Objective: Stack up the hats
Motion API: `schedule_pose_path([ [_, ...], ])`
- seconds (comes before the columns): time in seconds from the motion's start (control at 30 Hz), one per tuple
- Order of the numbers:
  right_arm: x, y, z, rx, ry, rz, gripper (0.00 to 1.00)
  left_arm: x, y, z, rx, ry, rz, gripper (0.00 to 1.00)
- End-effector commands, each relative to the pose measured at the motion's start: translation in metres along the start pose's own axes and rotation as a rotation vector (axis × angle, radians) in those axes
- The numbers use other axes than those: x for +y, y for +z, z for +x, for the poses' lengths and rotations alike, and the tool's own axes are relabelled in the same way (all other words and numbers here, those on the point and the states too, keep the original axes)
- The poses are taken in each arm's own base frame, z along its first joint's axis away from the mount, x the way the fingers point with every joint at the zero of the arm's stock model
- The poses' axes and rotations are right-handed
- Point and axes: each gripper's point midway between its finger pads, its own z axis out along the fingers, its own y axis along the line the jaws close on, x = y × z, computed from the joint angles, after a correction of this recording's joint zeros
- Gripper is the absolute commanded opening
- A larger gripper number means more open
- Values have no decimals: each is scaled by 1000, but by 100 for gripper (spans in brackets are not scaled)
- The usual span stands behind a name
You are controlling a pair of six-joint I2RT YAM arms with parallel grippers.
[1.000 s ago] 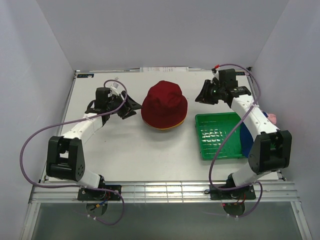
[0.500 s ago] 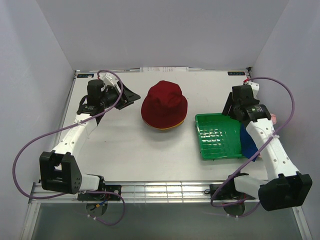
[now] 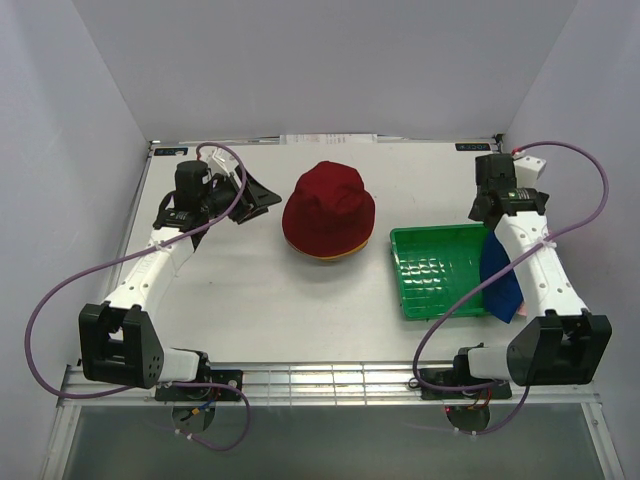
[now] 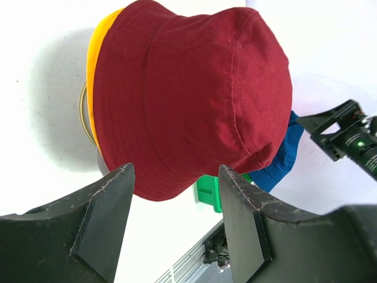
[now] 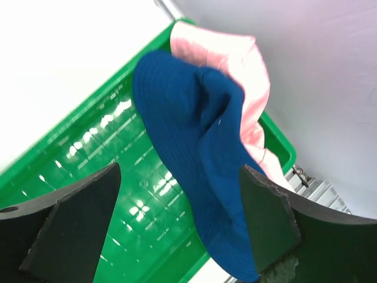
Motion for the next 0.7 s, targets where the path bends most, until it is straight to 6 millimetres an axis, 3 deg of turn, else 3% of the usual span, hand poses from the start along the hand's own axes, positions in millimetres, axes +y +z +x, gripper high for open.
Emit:
schedule_pose_path([
  [0.0, -16, -1, -26, -51, 73, 70, 87, -19, -12, -5, -23, 29, 28, 69],
  [0.13, -15, 8, -19, -11, 75, 66, 88, -20, -12, -6, -19, 23, 18, 69],
  [0.23, -31, 20, -15, 21, 106, 111, 89, -22, -11, -5, -15, 23, 14, 69],
  [0.47, -27, 30, -13, 64, 122, 70, 86, -19, -7, 0, 7, 19, 1, 69],
  [0.67, -17, 39, -8, 92, 124, 18, 72, -19, -8, 2, 6, 22, 1, 68],
])
